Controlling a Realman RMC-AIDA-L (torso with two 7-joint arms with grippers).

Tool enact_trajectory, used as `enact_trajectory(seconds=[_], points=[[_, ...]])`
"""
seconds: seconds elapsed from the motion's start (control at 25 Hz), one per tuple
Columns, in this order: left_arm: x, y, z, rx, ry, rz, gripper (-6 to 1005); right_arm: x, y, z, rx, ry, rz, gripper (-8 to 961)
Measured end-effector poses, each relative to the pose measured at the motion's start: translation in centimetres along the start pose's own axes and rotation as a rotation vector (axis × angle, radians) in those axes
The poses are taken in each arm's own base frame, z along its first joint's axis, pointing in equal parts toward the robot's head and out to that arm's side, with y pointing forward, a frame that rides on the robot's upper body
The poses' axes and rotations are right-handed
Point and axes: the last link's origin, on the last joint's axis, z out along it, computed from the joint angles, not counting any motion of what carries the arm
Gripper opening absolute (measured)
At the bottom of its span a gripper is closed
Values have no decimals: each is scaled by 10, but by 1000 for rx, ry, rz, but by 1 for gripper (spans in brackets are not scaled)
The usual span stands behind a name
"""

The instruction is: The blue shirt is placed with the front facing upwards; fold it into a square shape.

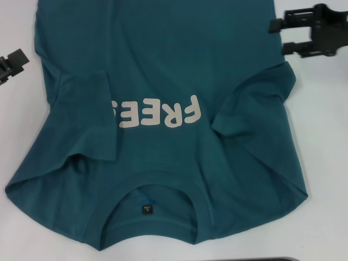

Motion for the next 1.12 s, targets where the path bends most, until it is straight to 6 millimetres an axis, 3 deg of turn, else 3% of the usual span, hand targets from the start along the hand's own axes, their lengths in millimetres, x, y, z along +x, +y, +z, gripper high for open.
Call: enact_trajectory(seconds=[0.2,0.32,0.44,0.6,0.84,1.12], points=[[5,0,-5,3,17,-27,659,2,7,-29,5,113,-18,779],[8,1,-7,-2,39,-27,660,9,0,-30,48,151,-1,780],[8,0,-8,-1,49,-31,660,21,-11,-18,111,208,21,780],[8,0,-8,1,51,-35,660,22,-20,3,175,186,13,781],[9,1,-5,-6,52,-43,660,14,-20,34,216,96,-35,782],[9,1,-4,-7,60,-53,659,1,-16,55,218,-28,-104,783]])
